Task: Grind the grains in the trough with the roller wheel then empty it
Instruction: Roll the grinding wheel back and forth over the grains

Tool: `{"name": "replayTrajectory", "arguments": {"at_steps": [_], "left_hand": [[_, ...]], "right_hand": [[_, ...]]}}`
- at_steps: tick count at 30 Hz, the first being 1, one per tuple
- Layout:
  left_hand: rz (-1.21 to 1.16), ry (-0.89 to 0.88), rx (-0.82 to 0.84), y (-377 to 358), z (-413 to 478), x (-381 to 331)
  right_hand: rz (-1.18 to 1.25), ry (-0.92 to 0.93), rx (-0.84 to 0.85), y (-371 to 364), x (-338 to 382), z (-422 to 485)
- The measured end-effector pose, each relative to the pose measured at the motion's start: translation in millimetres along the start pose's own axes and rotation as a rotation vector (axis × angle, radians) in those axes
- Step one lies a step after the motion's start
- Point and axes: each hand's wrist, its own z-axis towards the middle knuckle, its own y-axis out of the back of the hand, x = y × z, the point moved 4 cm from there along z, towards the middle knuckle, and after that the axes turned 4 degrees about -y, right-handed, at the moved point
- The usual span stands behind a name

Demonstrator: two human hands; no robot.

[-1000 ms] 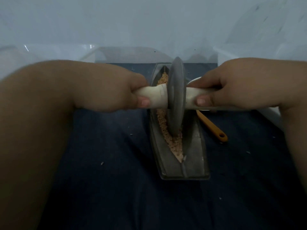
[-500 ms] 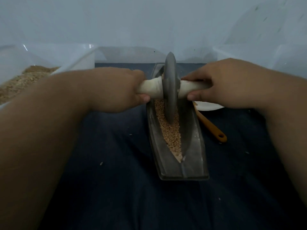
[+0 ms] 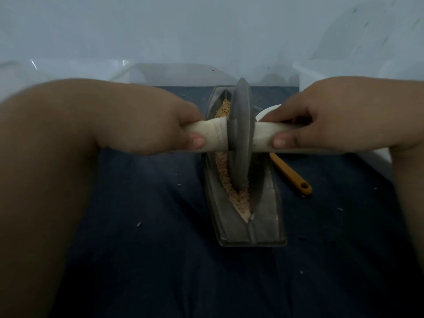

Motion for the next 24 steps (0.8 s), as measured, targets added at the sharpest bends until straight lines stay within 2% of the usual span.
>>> {"name": "replayTrajectory", "arguments": {"at_steps": [5, 8, 14, 19, 24], "left_hand": [[0.024, 0.066, -0.178, -14.2, 24.8, 12.6], [0.054, 0.055, -0.246, -16.3, 28.2, 15.7], [0.101, 0.028, -0.092, -3.9, 8.2, 1.7], [0.088, -0.017, -0.02, 6.7, -19.1, -11.5], [-0.028, -0.029, 0.103, 2.4, -11.2, -4.1]], "right_hand": [[-0.033, -0.101, -0.239, -18.0, -12.1, 23.5], [-0.022, -0.129, -0.286, -22.7, -14.1, 27.9], [0.033, -0.117, -0.08, -10.1, -9.5, 13.7], [0.08, 0.003, 0.104, 3.6, 8.6, -9.4], [0.038, 0.006, 0.056, 4.7, 10.5, -8.2]]}}
